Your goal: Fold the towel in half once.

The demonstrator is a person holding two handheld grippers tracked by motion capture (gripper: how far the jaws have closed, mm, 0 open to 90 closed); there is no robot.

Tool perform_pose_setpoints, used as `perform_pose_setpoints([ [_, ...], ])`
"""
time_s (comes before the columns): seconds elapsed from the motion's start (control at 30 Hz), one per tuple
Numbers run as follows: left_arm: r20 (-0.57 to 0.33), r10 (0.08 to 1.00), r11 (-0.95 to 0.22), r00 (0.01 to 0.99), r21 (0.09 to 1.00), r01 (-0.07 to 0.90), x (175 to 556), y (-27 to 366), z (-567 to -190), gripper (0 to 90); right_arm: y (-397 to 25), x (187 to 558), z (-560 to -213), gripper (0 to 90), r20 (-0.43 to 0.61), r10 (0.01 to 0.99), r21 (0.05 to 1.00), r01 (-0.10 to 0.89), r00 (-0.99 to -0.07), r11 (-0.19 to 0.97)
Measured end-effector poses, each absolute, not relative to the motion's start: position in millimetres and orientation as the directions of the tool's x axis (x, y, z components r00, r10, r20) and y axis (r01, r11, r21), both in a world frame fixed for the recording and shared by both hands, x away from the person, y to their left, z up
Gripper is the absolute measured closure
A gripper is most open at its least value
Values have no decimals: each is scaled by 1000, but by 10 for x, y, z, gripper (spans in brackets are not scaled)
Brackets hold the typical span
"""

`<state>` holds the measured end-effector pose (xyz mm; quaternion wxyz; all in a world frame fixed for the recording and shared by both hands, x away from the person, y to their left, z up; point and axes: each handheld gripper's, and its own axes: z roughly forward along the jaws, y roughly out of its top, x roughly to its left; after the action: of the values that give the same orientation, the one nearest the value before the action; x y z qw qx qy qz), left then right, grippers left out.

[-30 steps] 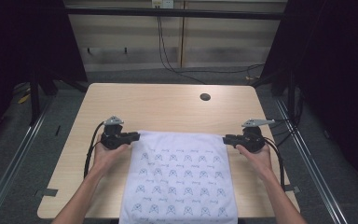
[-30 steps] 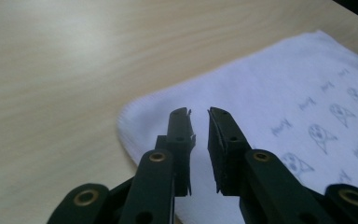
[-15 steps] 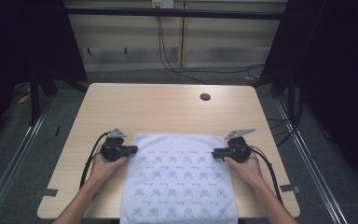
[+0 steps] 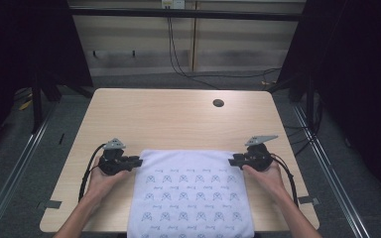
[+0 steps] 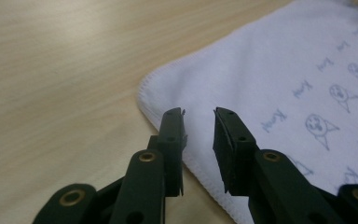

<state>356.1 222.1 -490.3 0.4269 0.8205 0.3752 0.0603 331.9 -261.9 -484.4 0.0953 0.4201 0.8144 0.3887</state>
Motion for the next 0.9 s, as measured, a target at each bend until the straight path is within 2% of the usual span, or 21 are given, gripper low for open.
perform_pose_setpoints([
  [0.23,-234,700,-327,675,735,594,3601,2281,-4905,637,-2745,3512,-4815,635,192,791,746,610,-581,266],
  [0.53,-220,719,-327,659,729,601,3704,2206,-4907,566,-2618,3563,-4957,554,138,783,706,614,-607,352],
  [0.73,-207,725,-341,657,720,604,3779,2149,-4951,516,-2612,3579,-5025,522,136,778,701,614,-614,362],
  [0.8,-205,730,-340,652,718,607,3798,2129,-4971,494,-2562,3558,-5027,513,103,776,690,607,-622,395],
  [0.83,-199,727,-351,657,714,606,3798,2120,-4975,483,-2546,3552,-5027,520,106,768,690,603,-632,401],
  [0.9,-189,726,-364,661,711,602,3786,2107,-4977,460,-2528,3528,-5022,593,78,762,688,588,-643,426],
])
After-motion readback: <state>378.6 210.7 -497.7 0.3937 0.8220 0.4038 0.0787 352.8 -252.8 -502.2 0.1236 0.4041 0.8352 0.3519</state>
